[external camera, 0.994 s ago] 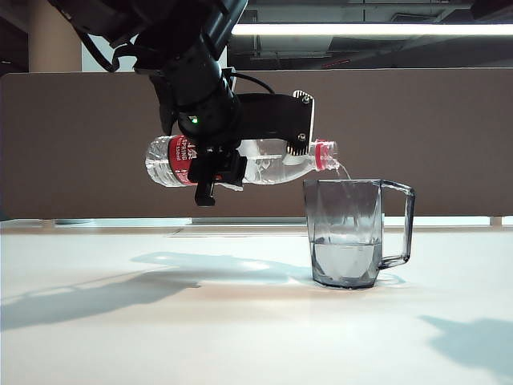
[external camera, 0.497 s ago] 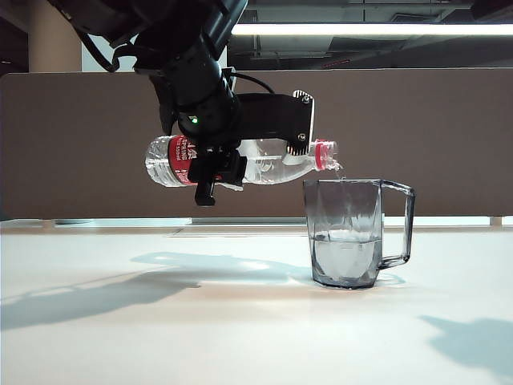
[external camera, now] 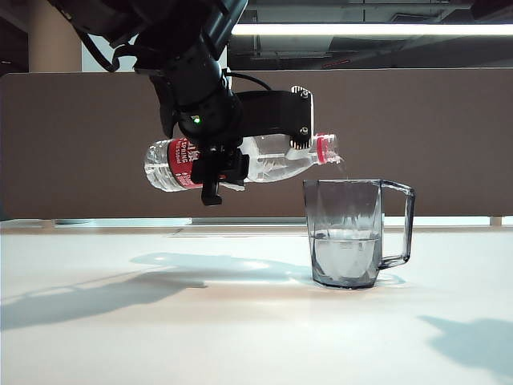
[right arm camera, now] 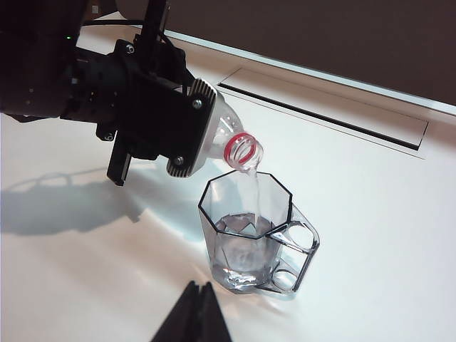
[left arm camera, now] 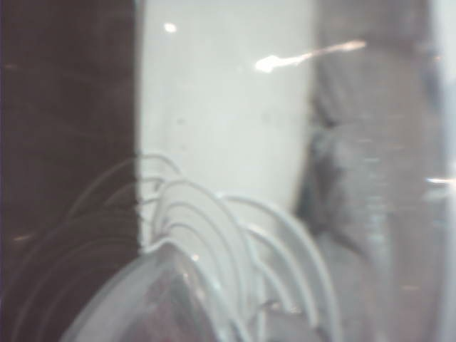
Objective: Pick up the mineral water bottle with the left hand on the table and pour water into the mug until it's half full.
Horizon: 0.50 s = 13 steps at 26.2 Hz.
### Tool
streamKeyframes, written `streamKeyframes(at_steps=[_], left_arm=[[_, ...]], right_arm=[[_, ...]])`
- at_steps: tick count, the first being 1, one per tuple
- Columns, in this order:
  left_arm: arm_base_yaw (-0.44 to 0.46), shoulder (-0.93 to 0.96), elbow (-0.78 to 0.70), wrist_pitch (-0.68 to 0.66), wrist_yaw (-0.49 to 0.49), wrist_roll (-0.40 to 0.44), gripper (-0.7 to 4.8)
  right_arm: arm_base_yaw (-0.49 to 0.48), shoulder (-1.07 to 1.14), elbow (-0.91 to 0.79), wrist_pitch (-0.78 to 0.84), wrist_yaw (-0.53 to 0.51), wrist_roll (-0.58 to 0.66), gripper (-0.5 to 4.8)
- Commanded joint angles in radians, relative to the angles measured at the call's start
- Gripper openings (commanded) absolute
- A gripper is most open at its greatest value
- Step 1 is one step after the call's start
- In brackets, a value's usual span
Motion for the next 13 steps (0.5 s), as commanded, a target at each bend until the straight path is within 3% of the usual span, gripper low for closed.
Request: streamKeyframes(at_steps=[1, 4, 13], left_arm=[[-0.002, -0.009, 0.010, 0.034, -0.001, -0.030, 1.71], [-0.002, -0.009, 0.010, 0.031, 0.010, -0.071, 1.71], [0.014, -0.019, 0.009, -0.063, 0.097, -0.378, 1.71]], right_arm=[[0.000, -0.001, 0.006, 0.015, -0.001, 0.003, -0.02], [0.000, -0.001, 0.006, 0.015, -0.001, 0.003, -0.02], [0.000, -0.001, 0.006, 0.015, 0.000, 0.003, -0.02]])
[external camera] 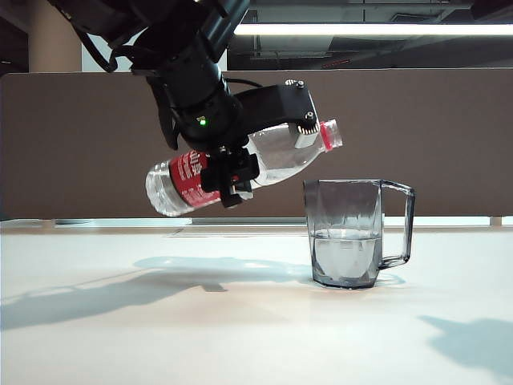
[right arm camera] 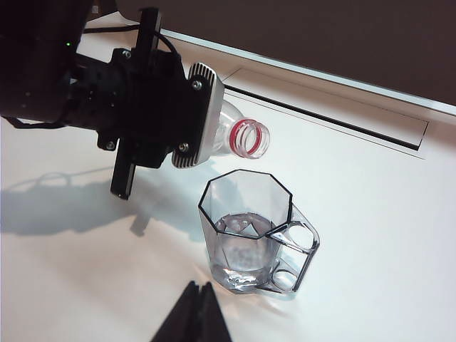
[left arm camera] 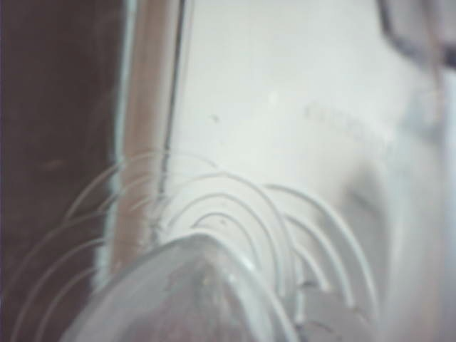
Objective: Pick up the mineral water bottle with the left hand on the table and pour water into the mug until it's half full.
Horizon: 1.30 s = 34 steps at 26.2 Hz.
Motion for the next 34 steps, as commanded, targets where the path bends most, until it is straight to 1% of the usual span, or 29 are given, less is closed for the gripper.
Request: streamKeyframes(at_steps=[1, 5, 8, 12, 13, 14, 16, 18, 26, 34], left_arm=[[0.018, -0.023, 0.008, -0.021, 0.045, -0.160, 1.71], [0.057, -0.054, 0.005, -0.050, 0.101, -0.301, 1.71], [0.098, -0.082, 0.005, -0.063, 0.166, -0.413, 1.71], [0.155, -0.115, 0.005, -0.065, 0.291, -0.543, 1.71], [0.180, -0.127, 0.005, -0.065, 0.338, -0.594, 1.71], [0.193, -0.132, 0.005, -0.064, 0.366, -0.628, 1.71], [0.212, -0.139, 0.003, -0.064, 0.413, -0.675, 1.71], [0.238, -0.153, -0.022, -0.031, 0.515, -0.737, 1.71], [0.261, -0.206, -0.177, 0.182, 0.511, -0.837, 1.71], [0.310, -0.264, -0.332, 0.351, 0.512, -0.883, 1.71]], right_arm=[[0.000, -0.001, 0.006, 0.015, 0.000, 0.003, -0.02], [0.000, 0.000, 0.006, 0.015, 0.000, 0.003, -0.02], [0.000, 0.000, 0.006, 0.015, -0.001, 0.003, -0.02], [0.000, 0.000, 0.006, 0.015, 0.000, 0.003, -0.02], [0.000, 0.000, 0.006, 0.015, -0.001, 0.003, -0.02], [0.000, 0.000, 0.006, 0.015, 0.000, 0.003, -0.02], [0.000, 0.000, 0.006, 0.015, 0.000, 0.003, -0.02], [0.000, 0.000, 0.006, 0.015, 0.000, 0.003, -0.02], [0.000, 0.000, 0.006, 0.015, 0.000, 0.003, -0.02], [0.000, 0.000, 0.006, 0.015, 0.000, 0.003, -0.02]])
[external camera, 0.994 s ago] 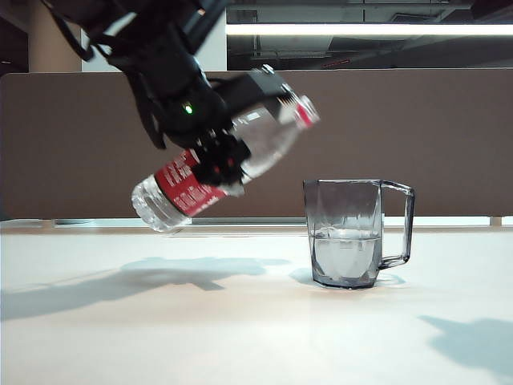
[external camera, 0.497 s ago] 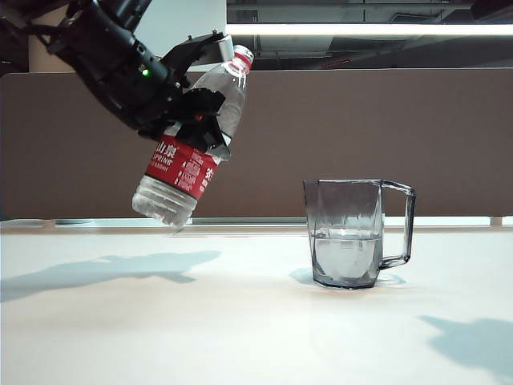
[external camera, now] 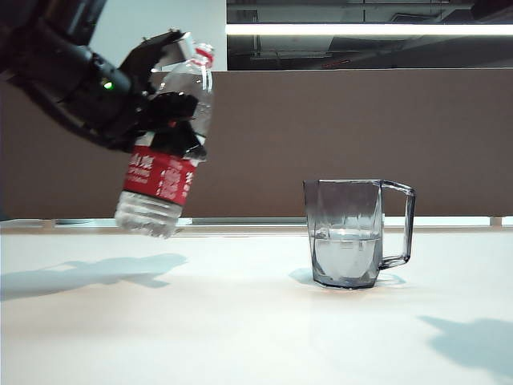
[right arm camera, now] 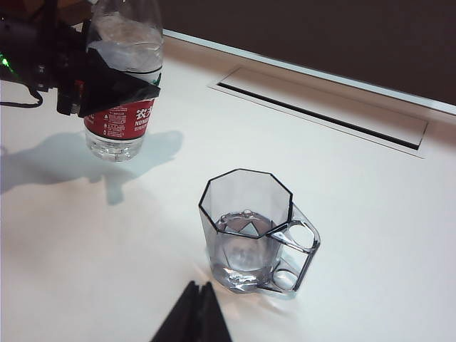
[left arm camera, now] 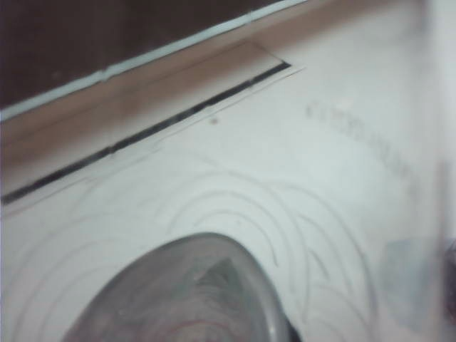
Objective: Pick up the mineral water bottle with the left hand on the table and pour water into the mug until it's half full.
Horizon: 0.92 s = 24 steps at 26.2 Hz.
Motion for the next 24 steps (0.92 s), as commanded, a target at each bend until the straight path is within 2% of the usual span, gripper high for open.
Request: streamKeyframes(at_steps=[1, 4, 6, 9, 11, 14, 24], left_arm=[[0.023, -0.028, -0.050, 0.114, 0.006, -0.019, 1.71], [0.037, -0.037, -0.103, 0.197, 0.004, -0.031, 1.71], [0.054, -0.037, -0.162, 0.300, -0.002, -0.061, 1.71], [0.074, -0.037, -0.223, 0.376, -0.020, -0.106, 1.71], [0.080, -0.037, -0.288, 0.487, -0.023, -0.105, 1.71], [0.080, -0.035, -0.333, 0.570, -0.023, -0.101, 1.71], [0.079, -0.035, -0.351, 0.510, -0.022, -0.100, 1.71]], right_arm=[[0.001, 0.000, 0.006, 0.017, 0.000, 0.003, -0.02], [0.000, 0.000, 0.006, 0.017, 0.000, 0.003, -0.02], [0.000, 0.000, 0.006, 0.017, 0.000, 0.003, -0.02], [0.000, -0.001, 0.006, 0.017, 0.000, 0.003, -0.02], [0.000, -0.001, 0.006, 0.017, 0.000, 0.003, -0.02], [0.000, -0.001, 0.006, 0.017, 0.000, 0.003, -0.02], [0.000, -0.001, 0.006, 0.017, -0.001, 0.003, -0.02]])
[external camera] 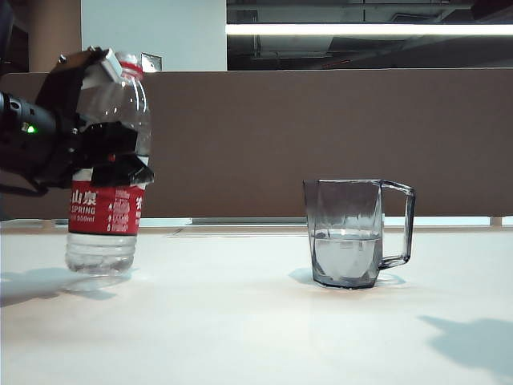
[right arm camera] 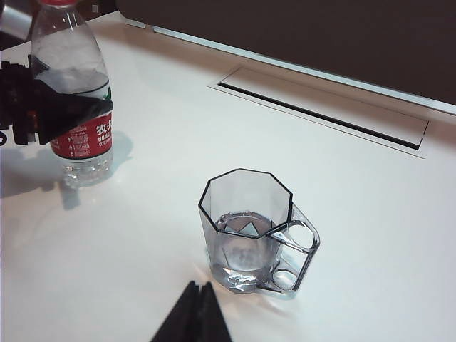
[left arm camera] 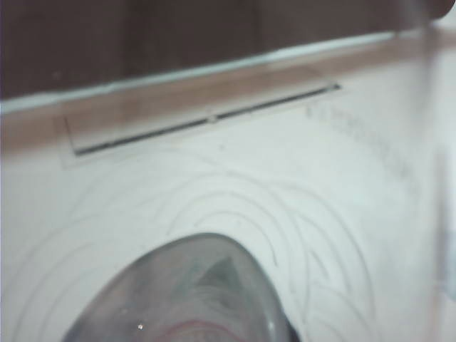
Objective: Pick up the mineral water bottle with the left hand on the table and pour water into the mug until it's half full.
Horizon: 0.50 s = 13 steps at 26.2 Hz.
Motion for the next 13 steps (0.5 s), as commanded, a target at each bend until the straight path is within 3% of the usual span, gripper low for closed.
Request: streamKeyframes(at_steps=[1, 13], left_arm=[[0.000, -0.006, 0.003, 0.031, 0.004, -0.002, 1.71], [0.000, 0.018, 0.004, 0.080, 0.008, -0.007, 1.75]], right_arm=[[0.000, -0.001, 0.006, 0.017, -0.001, 0.003, -0.02], [0.001, -0.001, 0.006, 0.016, 0.000, 0.003, -0.02]])
